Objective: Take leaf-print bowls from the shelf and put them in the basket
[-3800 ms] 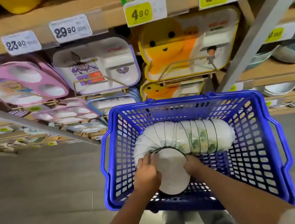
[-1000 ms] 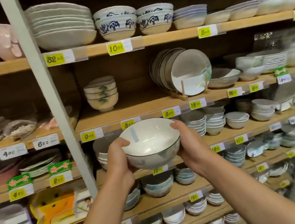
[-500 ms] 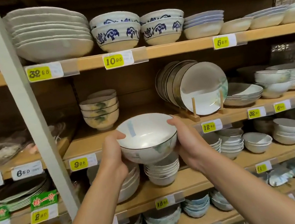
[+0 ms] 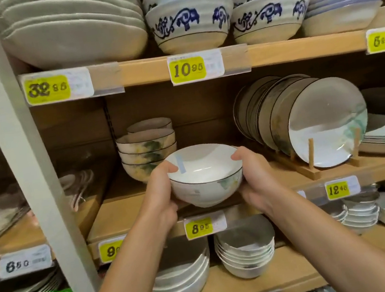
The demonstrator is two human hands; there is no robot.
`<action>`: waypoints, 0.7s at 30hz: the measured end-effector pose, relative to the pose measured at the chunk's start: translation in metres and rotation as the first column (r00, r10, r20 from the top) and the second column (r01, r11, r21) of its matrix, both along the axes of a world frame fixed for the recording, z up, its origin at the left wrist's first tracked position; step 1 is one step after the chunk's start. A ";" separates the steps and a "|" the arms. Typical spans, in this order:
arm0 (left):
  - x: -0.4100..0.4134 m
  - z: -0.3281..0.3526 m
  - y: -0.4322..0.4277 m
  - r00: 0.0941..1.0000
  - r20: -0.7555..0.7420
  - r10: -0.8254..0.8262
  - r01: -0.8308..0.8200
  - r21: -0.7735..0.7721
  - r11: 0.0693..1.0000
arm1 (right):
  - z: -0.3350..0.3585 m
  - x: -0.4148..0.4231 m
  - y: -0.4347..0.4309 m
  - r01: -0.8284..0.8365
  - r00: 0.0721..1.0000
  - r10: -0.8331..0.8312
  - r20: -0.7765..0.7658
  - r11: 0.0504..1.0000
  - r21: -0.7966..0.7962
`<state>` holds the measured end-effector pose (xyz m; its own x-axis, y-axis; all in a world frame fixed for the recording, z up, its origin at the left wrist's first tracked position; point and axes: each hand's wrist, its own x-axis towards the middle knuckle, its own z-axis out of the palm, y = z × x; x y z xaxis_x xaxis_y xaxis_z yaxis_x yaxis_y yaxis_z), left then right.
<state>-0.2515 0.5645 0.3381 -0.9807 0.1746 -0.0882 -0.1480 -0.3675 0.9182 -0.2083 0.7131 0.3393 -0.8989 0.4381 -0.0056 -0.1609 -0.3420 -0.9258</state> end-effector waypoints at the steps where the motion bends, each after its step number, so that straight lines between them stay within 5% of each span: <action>1: -0.004 -0.002 -0.001 1.000 -0.005 -0.016 0.016 -0.005 1.000 | 0.000 -0.006 0.002 0.000 1.000 0.001 0.014 1.000 -0.016; 7: -0.020 -0.002 -0.009 0.994 0.025 -0.109 0.109 0.022 0.994 | 0.003 -0.031 0.010 -0.066 0.994 0.074 0.074 0.992 -0.105; 12: -0.030 -0.001 -0.016 0.954 0.087 -0.286 0.279 0.081 0.957 | 0.011 -0.042 0.026 -0.279 0.951 0.291 0.100 0.953 -0.118; 21: -0.031 0.000 -0.007 0.958 0.068 -0.279 0.278 0.024 0.960 | 0.019 -0.062 0.049 -0.524 0.847 0.526 0.072 0.850 -0.049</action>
<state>-0.2827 0.5572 0.3383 -0.8846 0.4412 -0.1509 -0.3103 -0.3152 0.8969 -0.2706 0.7620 0.3580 -0.9907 -0.1003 -0.0916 0.1231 -0.3788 -0.9173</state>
